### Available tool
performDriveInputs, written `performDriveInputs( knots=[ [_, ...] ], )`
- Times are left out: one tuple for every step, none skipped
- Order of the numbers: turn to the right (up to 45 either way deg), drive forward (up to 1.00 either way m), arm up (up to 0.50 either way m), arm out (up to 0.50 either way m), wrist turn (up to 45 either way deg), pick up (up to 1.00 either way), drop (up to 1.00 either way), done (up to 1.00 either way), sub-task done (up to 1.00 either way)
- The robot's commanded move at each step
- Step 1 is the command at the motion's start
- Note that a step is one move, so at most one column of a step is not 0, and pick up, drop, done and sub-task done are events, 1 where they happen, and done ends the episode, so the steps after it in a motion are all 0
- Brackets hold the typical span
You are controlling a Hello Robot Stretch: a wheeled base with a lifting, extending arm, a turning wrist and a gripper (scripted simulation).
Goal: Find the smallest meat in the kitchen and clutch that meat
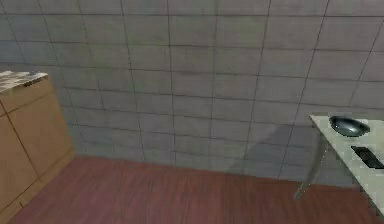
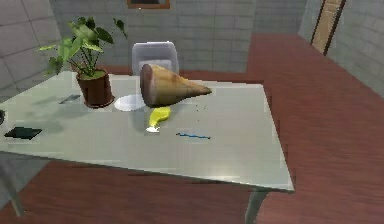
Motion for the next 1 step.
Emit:
performDriveInputs(
  knots=[
    [45.0, 0.0, 0.0, 0.0, 0.0, 0.0, 0.0, 0.0, 0.0]
  ],
)
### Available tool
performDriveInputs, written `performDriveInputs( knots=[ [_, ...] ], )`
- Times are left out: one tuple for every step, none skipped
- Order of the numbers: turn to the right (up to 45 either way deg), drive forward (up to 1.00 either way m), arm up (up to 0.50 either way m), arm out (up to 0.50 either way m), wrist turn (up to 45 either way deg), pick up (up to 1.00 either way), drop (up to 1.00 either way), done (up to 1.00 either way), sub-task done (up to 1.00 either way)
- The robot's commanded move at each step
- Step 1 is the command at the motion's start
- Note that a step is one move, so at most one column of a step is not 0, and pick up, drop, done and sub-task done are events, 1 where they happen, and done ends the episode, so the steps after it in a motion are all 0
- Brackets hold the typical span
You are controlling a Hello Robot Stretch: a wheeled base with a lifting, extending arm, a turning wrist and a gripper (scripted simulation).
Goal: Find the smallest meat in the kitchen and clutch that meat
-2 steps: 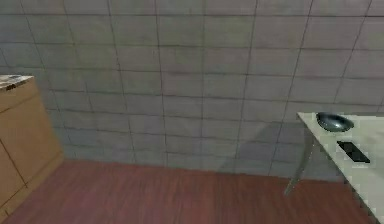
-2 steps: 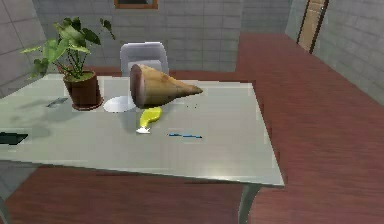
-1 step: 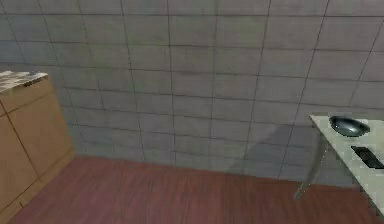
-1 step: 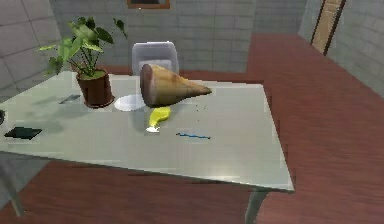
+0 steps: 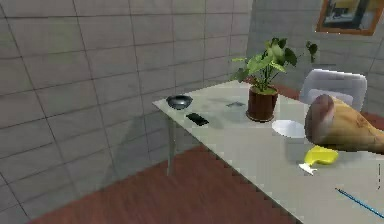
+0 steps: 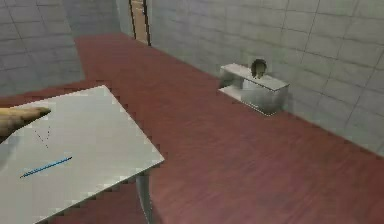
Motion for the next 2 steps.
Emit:
performDriveInputs(
  knots=[
    [45.0, 0.0, 0.0, 0.0, 0.0, 0.0, 0.0, 0.0, 0.0],
    [9.0, 0.0, 0.0, 0.0, 0.0, 0.0, 0.0, 0.0, 0.0]
  ],
)
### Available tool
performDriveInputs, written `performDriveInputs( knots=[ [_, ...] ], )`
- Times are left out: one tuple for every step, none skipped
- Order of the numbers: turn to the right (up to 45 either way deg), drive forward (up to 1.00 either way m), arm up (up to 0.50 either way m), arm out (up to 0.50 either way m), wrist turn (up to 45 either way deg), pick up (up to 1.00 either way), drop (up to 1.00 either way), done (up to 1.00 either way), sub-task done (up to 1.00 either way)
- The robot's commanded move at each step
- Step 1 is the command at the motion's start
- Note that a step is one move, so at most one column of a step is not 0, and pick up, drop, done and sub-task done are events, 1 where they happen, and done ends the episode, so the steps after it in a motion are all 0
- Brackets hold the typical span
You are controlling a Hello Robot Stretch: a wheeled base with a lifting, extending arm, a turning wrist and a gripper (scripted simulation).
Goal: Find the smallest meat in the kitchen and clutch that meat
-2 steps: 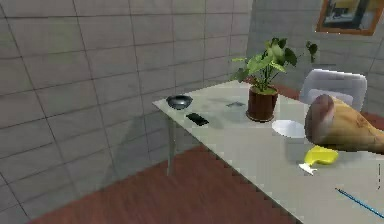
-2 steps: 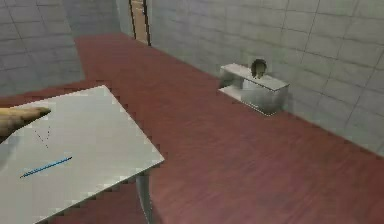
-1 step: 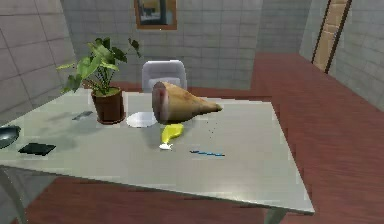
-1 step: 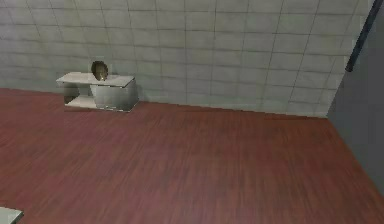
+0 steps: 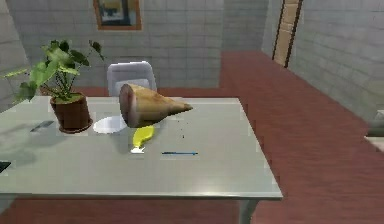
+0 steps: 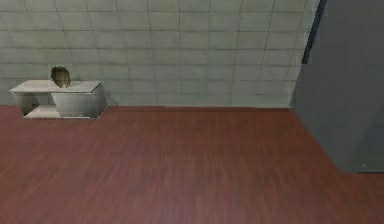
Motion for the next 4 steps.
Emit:
performDriveInputs(
  knots=[
    [0.0, 0.05, 0.0, 0.0, 0.0, 0.0, 0.0, 0.0, 0.0],
    [-45.0, 0.0, 0.0, 0.0, 0.0, 0.0, 0.0, 0.0, 0.0],
    [-24.0, 0.0, 0.0, 0.0, 0.0, 0.0, 0.0, 0.0, 0.0],
    [0.0, 0.3, 0.0, 0.0, 0.0, 0.0, 0.0, 0.0, 0.0]
  ],
)
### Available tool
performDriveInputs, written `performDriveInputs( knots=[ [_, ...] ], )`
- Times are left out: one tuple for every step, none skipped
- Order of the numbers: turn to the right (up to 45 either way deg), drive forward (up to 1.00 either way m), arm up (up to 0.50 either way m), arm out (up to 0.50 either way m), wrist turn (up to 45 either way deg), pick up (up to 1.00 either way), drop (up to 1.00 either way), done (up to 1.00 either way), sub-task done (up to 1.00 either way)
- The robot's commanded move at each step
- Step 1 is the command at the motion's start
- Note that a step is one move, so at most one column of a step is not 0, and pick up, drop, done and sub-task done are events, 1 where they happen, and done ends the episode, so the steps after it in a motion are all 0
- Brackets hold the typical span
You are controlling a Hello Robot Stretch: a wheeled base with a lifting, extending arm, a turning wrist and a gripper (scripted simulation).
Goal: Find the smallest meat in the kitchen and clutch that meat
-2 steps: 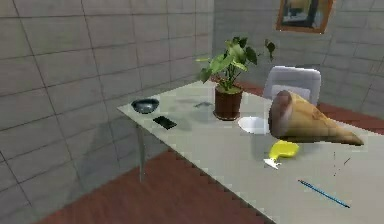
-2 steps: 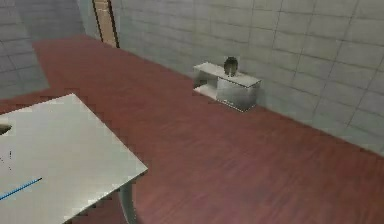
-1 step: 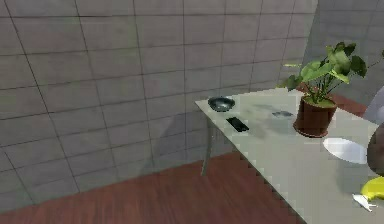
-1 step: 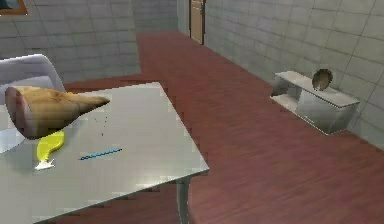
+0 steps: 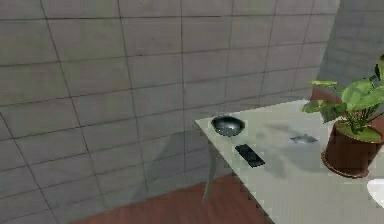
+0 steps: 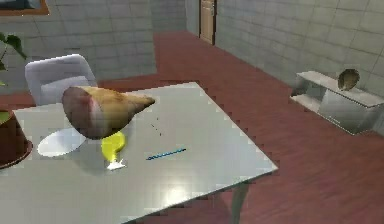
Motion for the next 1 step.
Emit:
performDriveInputs(
  knots=[
    [-45.0, 0.0, 0.0, 0.0, 0.0, 0.0, 0.0, 0.0, 0.0]
  ],
)
